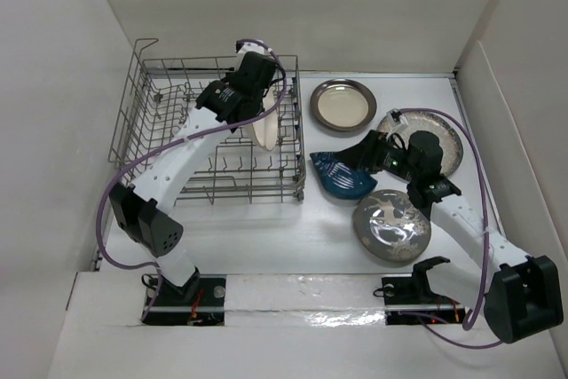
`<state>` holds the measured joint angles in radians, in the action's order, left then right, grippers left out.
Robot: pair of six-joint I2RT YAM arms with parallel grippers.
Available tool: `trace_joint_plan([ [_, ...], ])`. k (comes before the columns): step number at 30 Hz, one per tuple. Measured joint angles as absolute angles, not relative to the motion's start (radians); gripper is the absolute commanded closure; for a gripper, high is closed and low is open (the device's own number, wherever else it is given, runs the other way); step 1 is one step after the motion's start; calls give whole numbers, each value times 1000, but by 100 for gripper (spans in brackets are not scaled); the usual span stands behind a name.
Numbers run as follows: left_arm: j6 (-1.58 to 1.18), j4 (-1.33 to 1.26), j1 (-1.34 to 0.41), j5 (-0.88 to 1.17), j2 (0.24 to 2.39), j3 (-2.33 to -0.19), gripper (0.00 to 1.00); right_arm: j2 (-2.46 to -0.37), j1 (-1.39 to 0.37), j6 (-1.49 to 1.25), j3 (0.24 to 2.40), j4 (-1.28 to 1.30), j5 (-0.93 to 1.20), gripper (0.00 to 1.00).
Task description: Load the plates into the dish rack
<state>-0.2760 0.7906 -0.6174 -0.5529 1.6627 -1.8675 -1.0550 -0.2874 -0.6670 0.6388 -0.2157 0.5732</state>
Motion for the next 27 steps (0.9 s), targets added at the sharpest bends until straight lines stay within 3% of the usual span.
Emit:
trace_joint_plan([
  [16, -305, 722, -622, -564, 1639, -1737, 100, -1057, -287, -658, 638, -213, 574, 20],
  [27, -273, 729, -786, -793, 1761, -1784, 100, -1077, -287, -658, 629, -215, 572, 20],
])
